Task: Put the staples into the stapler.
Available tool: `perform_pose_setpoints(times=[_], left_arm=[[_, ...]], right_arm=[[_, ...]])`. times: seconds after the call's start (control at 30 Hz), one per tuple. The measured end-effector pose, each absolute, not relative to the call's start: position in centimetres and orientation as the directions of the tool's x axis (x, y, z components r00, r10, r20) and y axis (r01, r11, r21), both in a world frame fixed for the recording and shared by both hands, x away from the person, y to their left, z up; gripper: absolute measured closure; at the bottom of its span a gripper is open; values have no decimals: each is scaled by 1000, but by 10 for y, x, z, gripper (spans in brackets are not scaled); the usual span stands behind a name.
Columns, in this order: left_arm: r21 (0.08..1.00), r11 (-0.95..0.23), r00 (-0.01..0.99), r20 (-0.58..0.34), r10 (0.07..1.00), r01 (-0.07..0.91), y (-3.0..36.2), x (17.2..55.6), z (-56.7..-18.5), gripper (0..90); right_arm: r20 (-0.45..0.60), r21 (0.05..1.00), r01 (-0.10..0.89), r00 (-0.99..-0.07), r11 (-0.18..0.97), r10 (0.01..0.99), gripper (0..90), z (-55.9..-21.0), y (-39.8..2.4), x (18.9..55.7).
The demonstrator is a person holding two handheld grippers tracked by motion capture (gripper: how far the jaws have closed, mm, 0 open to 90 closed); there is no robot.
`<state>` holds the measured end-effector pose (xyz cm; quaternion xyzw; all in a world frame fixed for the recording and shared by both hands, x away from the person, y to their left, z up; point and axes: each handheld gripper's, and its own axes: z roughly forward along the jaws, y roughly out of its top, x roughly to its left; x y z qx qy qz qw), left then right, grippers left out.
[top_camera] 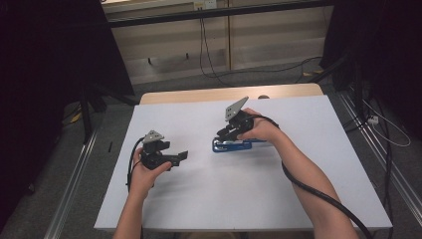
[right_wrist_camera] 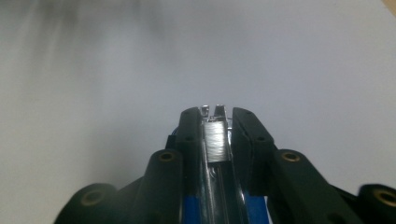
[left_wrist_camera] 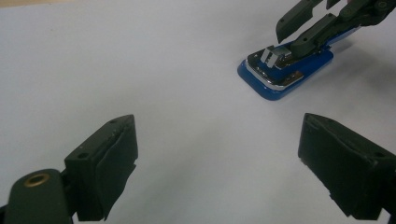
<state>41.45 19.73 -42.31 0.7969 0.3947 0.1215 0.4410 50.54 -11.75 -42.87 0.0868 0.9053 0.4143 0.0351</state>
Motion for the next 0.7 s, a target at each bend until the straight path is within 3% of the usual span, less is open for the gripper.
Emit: perform_pose_setpoints(times=[0.13, 0.33, 0.7], left_arm=[[801, -298, 660, -154, 735, 519, 196, 415, -423, 122], [802, -301, 666, -156, 729, 517, 193, 414, -423, 122], [804, -306, 675, -154, 721, 511, 190, 413, -422, 122]], right_arm=[[16, 767, 145, -978, 625, 207, 677, -426, -122, 504], [22, 796, 190, -958, 575, 286, 501, -417, -133, 498], [23, 826, 261, -901, 500, 432, 308, -413, -159, 480]])
